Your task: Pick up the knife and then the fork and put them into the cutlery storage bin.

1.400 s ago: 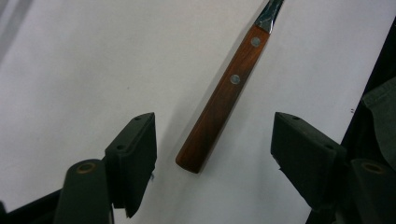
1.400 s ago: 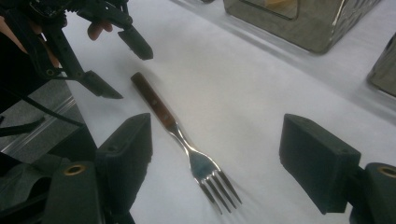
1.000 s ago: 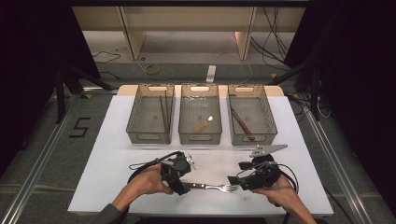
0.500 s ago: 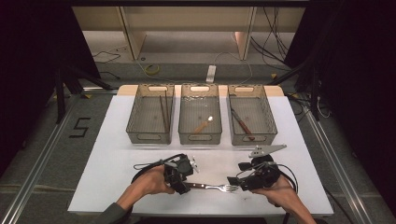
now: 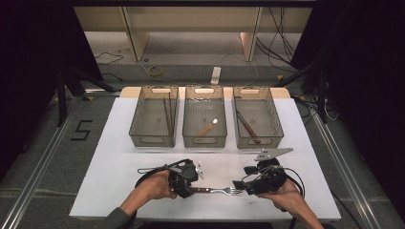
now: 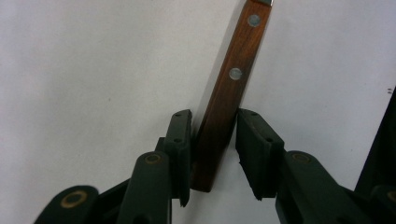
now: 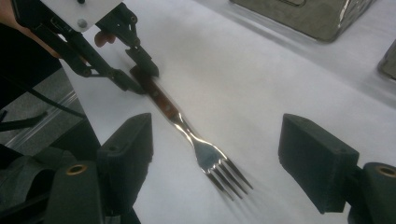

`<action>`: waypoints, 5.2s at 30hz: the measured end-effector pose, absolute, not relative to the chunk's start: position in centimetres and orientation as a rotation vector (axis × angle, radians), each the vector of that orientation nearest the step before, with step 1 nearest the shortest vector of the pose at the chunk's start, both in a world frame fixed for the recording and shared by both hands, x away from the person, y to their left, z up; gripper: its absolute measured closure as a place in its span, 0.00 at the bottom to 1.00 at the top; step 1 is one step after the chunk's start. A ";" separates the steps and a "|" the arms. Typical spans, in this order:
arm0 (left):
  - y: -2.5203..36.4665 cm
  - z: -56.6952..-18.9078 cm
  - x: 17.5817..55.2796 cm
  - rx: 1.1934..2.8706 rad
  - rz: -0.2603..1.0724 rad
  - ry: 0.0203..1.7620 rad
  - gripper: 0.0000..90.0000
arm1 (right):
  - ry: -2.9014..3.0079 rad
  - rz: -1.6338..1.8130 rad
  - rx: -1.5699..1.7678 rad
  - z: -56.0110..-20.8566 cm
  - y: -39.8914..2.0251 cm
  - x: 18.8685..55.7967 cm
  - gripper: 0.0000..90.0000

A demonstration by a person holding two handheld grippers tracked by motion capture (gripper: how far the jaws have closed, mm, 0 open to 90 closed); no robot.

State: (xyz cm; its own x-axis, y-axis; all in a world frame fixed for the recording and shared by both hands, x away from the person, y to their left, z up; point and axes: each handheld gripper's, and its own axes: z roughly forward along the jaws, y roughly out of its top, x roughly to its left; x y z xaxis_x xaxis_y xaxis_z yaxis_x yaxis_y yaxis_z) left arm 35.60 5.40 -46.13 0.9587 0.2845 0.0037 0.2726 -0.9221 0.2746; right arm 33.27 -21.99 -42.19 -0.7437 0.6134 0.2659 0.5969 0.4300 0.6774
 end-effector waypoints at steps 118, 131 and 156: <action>9.3 -40.8 32.7 2.368 0.121 0.580 0.29 | 2.811 0.892 0.588 -41.7 -18.3 34.6 0.87; 11.3 -41.3 33.1 2.217 0.192 0.709 0.23 | 2.649 0.935 0.858 -39.5 -20.7 38.6 0.87; 14.9 -41.3 33.4 2.061 0.241 0.792 0.18 | 2.388 0.914 1.244 -37.1 -23.6 47.9 0.86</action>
State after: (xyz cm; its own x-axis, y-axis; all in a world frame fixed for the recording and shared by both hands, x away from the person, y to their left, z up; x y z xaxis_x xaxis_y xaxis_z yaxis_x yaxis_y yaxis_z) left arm 33.41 14.92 -41.32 0.7771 0.6174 -0.1222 0.4448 -0.4014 0.8007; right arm 47.91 -23.57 -37.05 -0.5814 0.8132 0.0281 0.6241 0.4235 0.6567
